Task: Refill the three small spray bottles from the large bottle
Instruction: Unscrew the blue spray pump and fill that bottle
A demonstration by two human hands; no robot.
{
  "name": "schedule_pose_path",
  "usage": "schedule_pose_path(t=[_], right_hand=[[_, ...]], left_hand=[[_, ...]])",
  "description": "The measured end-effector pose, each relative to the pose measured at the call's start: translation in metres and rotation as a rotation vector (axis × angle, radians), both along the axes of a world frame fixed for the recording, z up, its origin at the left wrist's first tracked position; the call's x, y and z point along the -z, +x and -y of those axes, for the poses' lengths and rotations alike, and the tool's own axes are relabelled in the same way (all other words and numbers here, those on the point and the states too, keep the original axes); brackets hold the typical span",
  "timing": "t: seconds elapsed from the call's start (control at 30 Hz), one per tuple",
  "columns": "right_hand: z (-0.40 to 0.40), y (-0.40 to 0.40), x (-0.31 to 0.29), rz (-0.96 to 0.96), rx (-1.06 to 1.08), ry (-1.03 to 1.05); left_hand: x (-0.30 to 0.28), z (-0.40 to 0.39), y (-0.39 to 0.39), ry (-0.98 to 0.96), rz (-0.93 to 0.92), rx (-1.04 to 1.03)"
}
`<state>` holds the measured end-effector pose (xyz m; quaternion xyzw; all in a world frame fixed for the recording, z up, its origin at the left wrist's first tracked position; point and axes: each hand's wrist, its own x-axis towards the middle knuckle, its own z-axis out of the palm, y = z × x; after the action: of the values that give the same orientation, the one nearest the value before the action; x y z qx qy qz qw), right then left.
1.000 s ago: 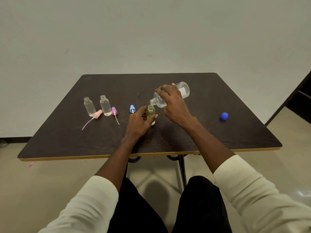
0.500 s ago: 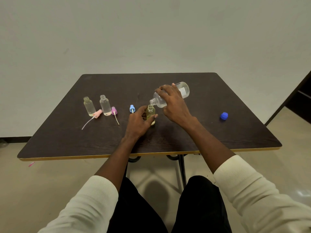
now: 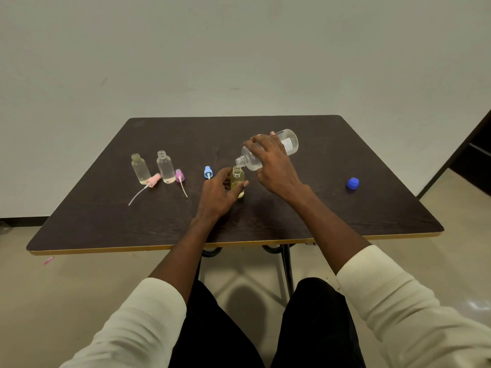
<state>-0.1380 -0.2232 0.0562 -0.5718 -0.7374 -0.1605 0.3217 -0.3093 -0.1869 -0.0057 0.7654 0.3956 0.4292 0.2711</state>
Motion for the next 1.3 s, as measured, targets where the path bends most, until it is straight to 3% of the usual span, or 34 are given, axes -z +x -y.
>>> schedule_pose_path(t=[1.3], right_hand=[[0.0001, -0.0002, -0.002, 0.006, 0.012, 0.007]], left_hand=[[0.001, -0.0017, -0.0007, 0.004, -0.016, 0.0]])
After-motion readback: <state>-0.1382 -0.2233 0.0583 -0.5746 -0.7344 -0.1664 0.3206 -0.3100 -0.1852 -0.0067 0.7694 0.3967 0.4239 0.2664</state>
